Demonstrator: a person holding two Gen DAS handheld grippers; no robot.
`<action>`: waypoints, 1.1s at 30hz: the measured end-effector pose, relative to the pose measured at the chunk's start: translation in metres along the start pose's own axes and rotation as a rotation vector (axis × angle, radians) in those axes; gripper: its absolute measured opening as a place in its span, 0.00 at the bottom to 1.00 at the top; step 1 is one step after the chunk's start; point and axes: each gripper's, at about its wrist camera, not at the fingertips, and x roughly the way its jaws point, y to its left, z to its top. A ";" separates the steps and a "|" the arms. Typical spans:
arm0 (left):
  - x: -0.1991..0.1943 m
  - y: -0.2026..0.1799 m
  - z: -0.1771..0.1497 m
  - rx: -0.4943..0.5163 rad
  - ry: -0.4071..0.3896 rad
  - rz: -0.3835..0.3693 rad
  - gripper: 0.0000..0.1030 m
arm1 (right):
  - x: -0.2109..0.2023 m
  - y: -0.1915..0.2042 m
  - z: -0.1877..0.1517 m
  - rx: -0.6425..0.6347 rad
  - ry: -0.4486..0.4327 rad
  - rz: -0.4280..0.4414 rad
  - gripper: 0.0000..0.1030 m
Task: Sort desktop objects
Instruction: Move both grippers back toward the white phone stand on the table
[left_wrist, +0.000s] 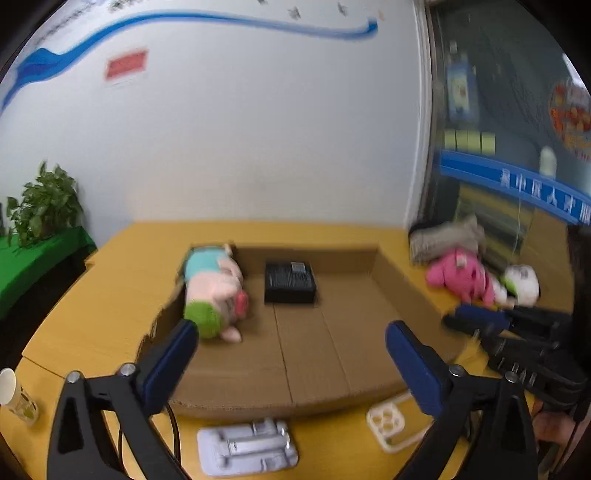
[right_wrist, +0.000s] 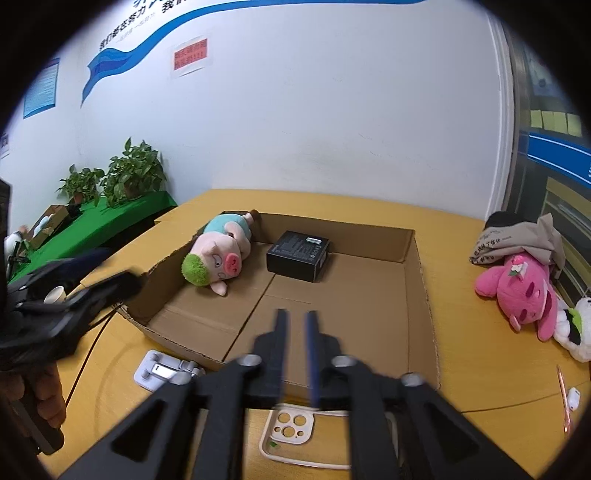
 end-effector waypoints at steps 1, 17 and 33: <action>-0.002 0.001 -0.001 -0.008 -0.004 -0.009 1.00 | 0.001 0.000 -0.001 -0.004 0.003 -0.003 0.84; -0.003 0.052 -0.018 -0.001 0.116 0.082 1.00 | 0.005 -0.016 -0.029 0.075 0.028 0.027 0.99; 0.027 0.095 -0.082 -0.062 0.339 0.049 1.00 | 0.086 0.058 -0.073 0.021 0.369 0.220 0.99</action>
